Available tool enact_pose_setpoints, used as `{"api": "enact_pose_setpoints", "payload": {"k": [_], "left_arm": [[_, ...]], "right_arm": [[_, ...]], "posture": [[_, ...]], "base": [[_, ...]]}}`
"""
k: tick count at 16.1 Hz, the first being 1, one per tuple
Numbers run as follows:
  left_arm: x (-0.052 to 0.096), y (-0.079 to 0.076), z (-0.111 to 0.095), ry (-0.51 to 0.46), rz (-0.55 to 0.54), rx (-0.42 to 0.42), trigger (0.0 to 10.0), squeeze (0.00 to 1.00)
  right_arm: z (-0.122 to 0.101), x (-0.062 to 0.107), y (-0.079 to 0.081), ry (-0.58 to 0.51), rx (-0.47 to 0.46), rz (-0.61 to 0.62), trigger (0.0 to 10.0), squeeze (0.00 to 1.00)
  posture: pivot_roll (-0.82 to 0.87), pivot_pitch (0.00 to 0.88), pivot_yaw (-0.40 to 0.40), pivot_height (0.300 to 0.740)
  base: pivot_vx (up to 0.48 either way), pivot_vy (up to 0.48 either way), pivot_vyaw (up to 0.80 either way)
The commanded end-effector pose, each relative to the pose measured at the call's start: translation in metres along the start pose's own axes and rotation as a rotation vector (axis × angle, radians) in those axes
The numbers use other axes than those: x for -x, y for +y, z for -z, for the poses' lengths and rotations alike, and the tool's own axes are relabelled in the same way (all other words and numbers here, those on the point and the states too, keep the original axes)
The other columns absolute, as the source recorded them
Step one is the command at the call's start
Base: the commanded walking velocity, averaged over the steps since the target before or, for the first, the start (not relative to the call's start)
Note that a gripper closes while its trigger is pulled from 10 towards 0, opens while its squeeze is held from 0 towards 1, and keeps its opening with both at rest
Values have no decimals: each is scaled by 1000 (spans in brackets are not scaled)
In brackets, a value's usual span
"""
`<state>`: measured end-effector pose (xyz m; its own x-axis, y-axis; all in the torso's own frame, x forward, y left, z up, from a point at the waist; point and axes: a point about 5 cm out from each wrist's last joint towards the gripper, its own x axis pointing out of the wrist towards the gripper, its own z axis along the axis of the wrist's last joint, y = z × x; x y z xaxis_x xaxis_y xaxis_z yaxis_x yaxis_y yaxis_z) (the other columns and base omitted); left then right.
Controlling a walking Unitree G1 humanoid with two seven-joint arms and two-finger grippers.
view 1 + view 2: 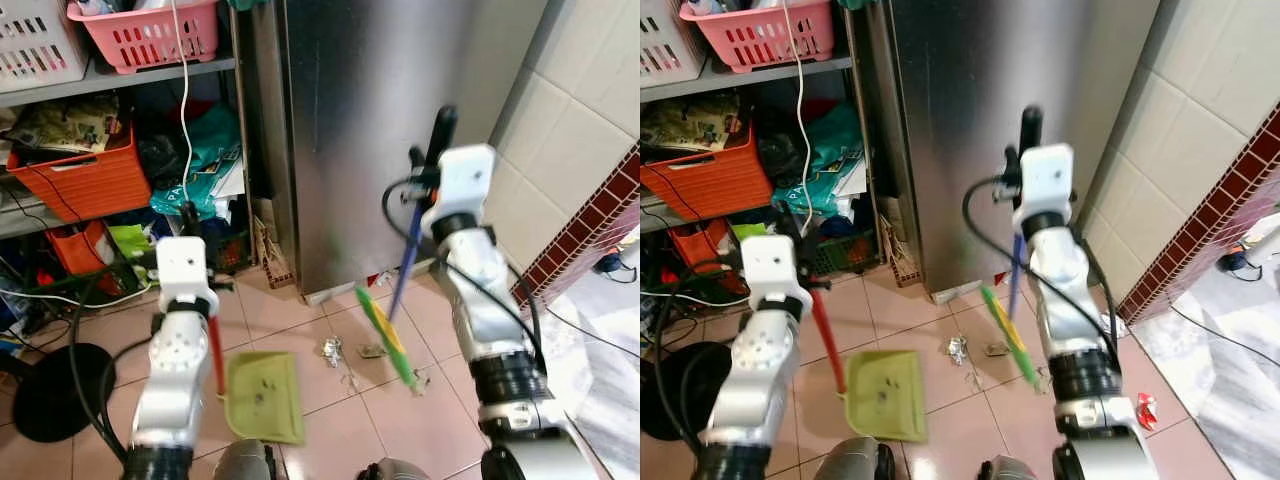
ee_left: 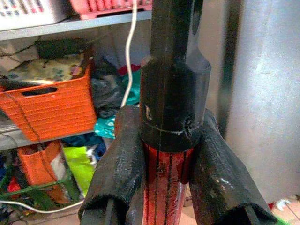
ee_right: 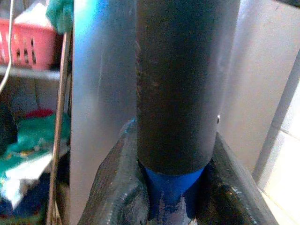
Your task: Sweep floor
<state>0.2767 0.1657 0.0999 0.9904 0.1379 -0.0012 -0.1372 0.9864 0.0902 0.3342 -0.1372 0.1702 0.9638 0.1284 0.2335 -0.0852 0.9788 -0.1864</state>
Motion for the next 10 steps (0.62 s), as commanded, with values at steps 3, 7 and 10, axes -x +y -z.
{"api": "enact_pose_setpoints", "payload": {"k": [3, 7, 10], "left_arm": [[-14, 6, -9, -64, -44, 2, 10000, 0], [-32, -4, -11, -112, -46, -17, 10000, 0], [-48, -7, -10, -123, -68, -33, 10000, 0]], "right_arm": [[-15, 1, 1, -71, 51, 1, 10000, 0], [-24, -5, -6, -86, 79, 24, 10000, 0], [-16, -7, 1, -22, 4, 56, 10000, 0]], "posture": [[-30, 62, -45, 740], [-81, 126, -65, 740], [-141, 172, -62, 740]], "base": [[0, 0, 0], [0, 0, 0], [0, 0, 0]]}}
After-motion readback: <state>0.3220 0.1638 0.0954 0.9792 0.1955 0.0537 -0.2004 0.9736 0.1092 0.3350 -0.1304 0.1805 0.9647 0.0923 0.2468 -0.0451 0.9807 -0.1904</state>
